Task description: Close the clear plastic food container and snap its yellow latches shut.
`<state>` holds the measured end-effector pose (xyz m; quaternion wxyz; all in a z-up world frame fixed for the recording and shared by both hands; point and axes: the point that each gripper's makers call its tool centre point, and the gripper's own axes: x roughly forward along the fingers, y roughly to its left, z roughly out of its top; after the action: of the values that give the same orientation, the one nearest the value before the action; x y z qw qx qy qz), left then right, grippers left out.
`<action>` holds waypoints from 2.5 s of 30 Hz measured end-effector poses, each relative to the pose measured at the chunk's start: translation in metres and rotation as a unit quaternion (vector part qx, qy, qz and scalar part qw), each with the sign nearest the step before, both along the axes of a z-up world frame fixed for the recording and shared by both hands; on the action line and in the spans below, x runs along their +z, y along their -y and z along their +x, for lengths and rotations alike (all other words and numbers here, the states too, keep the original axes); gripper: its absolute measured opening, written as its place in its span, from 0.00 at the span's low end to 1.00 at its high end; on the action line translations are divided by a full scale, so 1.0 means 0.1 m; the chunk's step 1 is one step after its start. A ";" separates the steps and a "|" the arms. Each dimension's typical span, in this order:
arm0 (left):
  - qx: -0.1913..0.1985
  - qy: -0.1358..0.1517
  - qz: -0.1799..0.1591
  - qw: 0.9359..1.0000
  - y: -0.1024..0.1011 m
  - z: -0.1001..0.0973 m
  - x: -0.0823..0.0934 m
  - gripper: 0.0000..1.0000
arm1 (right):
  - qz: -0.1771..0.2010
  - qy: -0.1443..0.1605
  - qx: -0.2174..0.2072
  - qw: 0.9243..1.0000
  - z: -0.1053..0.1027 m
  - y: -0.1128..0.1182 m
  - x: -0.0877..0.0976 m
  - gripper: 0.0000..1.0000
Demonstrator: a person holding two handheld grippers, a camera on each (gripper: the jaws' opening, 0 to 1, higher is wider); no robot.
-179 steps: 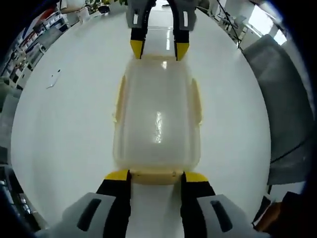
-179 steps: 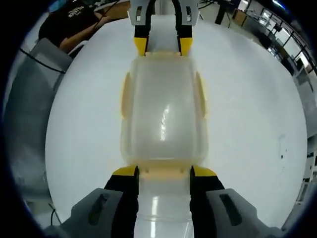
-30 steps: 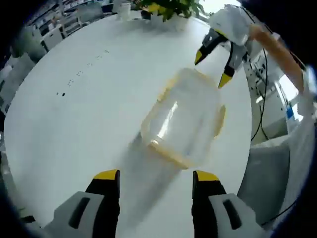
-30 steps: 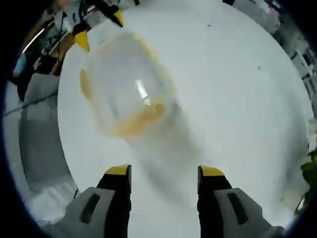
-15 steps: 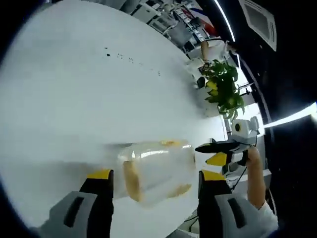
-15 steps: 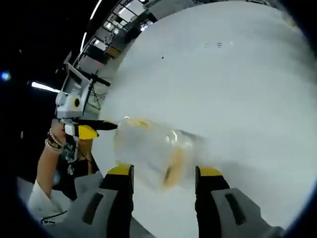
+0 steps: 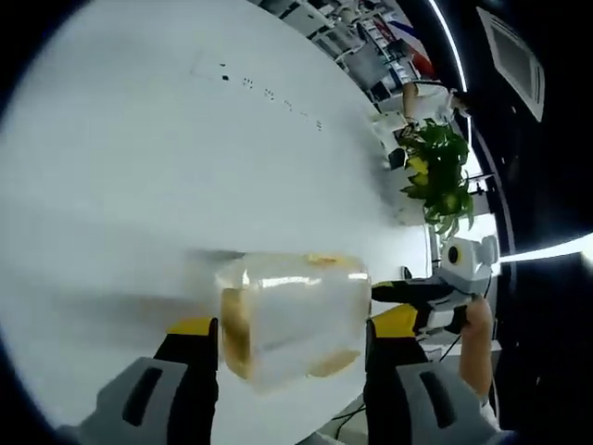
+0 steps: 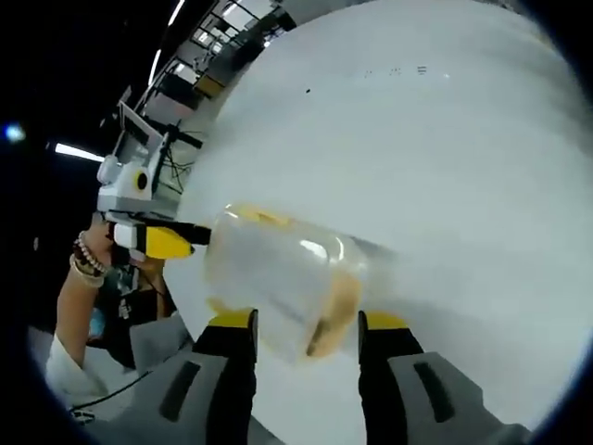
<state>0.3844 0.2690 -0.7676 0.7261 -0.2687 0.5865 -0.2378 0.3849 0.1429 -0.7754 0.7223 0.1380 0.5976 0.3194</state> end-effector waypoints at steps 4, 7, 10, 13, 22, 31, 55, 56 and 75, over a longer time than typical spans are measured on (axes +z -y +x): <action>-0.007 -0.003 0.006 1.000 0.01 -0.03 -0.02 0.56 | -0.017 0.001 0.003 1.000 -0.01 0.02 -0.06 0.32; -0.026 0.008 0.050 0.998 -0.10 -0.03 -0.13 0.44 | -0.025 0.001 0.003 1.000 0.00 0.04 -0.08 0.29; -0.057 0.010 0.081 0.995 -0.18 -0.09 -0.23 0.30 | -0.026 0.003 0.009 1.000 -0.01 0.03 -0.08 0.29; -0.039 -0.001 0.058 0.998 -0.12 -0.08 -0.20 0.30 | -0.023 0.003 0.012 1.000 0.00 0.03 -0.08 0.29; -0.046 -0.001 0.054 0.997 -0.09 -0.08 -0.22 0.29 | -0.016 0.004 0.010 1.000 -0.02 0.03 -0.10 0.28; -0.045 -0.006 0.055 0.997 -0.08 -0.08 -0.24 0.26 | -0.024 -0.005 0.010 1.000 -0.04 0.03 -0.10 0.24; -0.005 -0.042 0.053 0.998 -0.04 -0.12 -0.26 0.19 | -0.037 -0.019 -0.004 0.999 -0.04 0.08 -0.12 0.19; -0.003 -0.043 0.053 0.998 -0.04 -0.12 -0.26 0.19 | -0.037 -0.019 -0.004 0.999 -0.03 0.08 -0.12 0.19; -0.084 -0.013 0.169 0.982 -0.20 -0.04 -0.19 0.32 | -0.066 0.004 0.030 0.997 -0.07 0.03 -0.09 0.21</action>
<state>0.3804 0.2889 -0.7862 0.7311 -0.0946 0.6478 -0.1921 0.3780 0.1402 -0.7840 0.7227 0.0703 0.6182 0.3010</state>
